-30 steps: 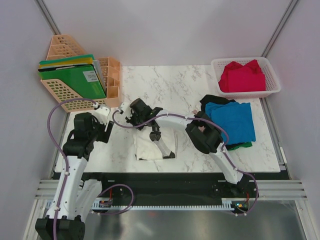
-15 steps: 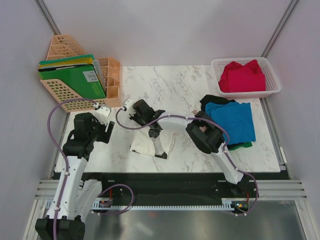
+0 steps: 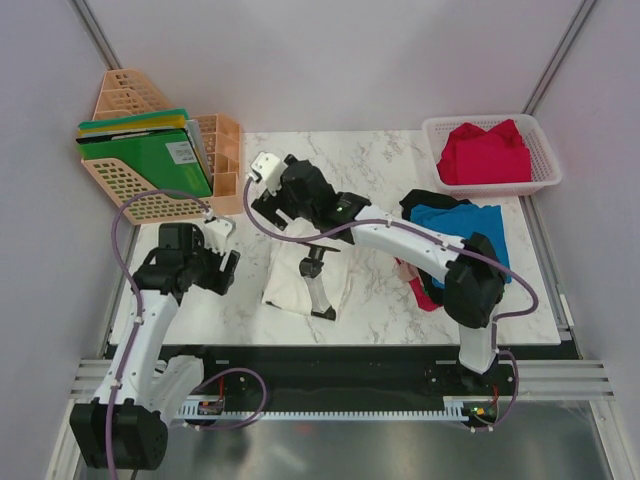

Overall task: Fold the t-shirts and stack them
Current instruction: Smooth out wrinkles on the folded tshirt

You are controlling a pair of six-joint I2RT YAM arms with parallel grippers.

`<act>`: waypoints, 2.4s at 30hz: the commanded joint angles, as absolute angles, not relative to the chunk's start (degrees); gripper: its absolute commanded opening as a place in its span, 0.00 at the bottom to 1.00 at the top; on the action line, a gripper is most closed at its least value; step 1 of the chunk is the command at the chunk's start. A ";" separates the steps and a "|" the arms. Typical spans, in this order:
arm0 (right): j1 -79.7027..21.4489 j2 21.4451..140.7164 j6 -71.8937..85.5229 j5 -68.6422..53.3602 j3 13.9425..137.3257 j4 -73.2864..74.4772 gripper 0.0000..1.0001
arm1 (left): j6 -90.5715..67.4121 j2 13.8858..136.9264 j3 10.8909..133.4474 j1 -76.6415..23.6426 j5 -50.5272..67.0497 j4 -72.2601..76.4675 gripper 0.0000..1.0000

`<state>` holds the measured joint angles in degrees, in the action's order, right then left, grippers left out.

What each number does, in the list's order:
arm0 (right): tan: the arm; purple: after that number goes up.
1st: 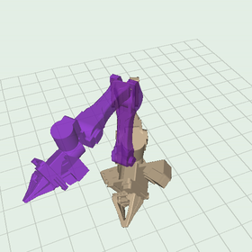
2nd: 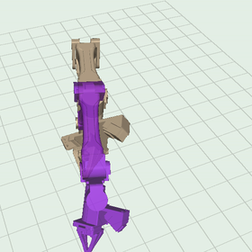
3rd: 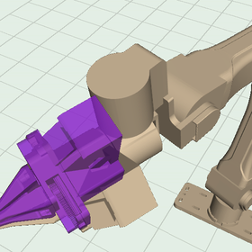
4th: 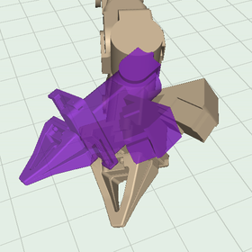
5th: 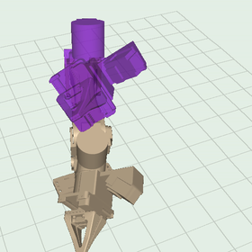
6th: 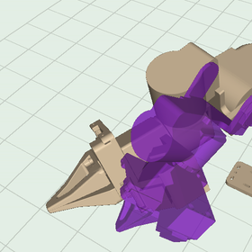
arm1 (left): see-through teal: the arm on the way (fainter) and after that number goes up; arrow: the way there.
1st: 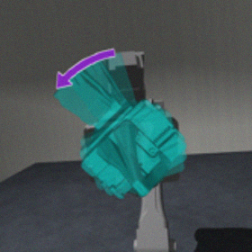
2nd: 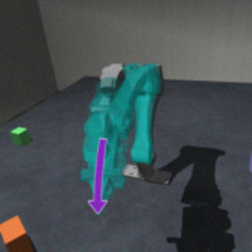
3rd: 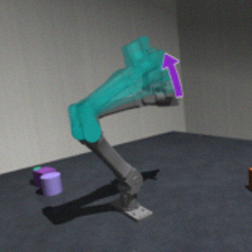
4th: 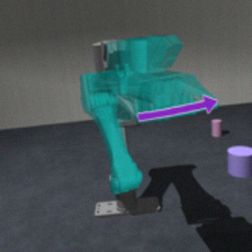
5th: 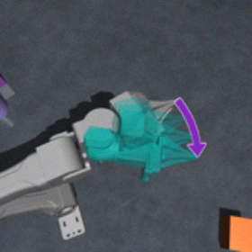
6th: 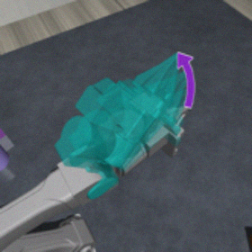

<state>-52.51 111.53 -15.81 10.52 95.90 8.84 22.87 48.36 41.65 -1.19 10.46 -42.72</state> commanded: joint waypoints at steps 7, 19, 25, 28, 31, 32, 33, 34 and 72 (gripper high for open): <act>-42.90 104.07 -14.41 -4.92 92.30 33.49 0.98 | 35.15 66.42 52.72 -1.05 31.98 -60.18 0.83; -36.75 99.05 -16.17 -5.63 83.32 32.87 0.98 | 39.45 102.55 69.16 -1.14 53.52 -73.11 1.00; -28.06 101.33 -18.37 -10.27 87.80 36.73 0.98 | 40.96 104.94 66.46 -1.05 52.12 -74.09 1.00; -23.05 107.21 -21.07 -23.74 93.23 44.88 0.98 | 40.96 105.64 65.22 -1.05 50.63 -74.09 1.00; -19.79 116.35 -24.07 -37.64 101.06 55.70 0.98 | 40.96 107.66 64.78 -1.05 51.24 -73.83 1.00; -19.17 119.85 -24.95 -40.05 101.77 58.94 0.98 | 40.87 108.10 64.78 -1.14 51.33 -73.65 1.00; -18.90 121.19 -25.22 -41.38 102.04 59.67 0.98 | 40.61 108.45 64.60 -1.14 51.24 -73.30 1.00; -18.64 122.33 -25.49 -42.70 102.04 60.20 0.98 | 39.65 108.72 64.08 -1.14 51.15 -71.82 1.00; -18.73 135.01 -27.28 -52.30 102.14 63.47 0.98 | 25.50 114.44 67.59 -9.32 45.36 -60.56 1.00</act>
<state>-19.66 134.98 -28.42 -56.49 104.25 68.03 27.73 114.76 67.70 -9.13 49.41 -65.69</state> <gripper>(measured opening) 0.982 0.994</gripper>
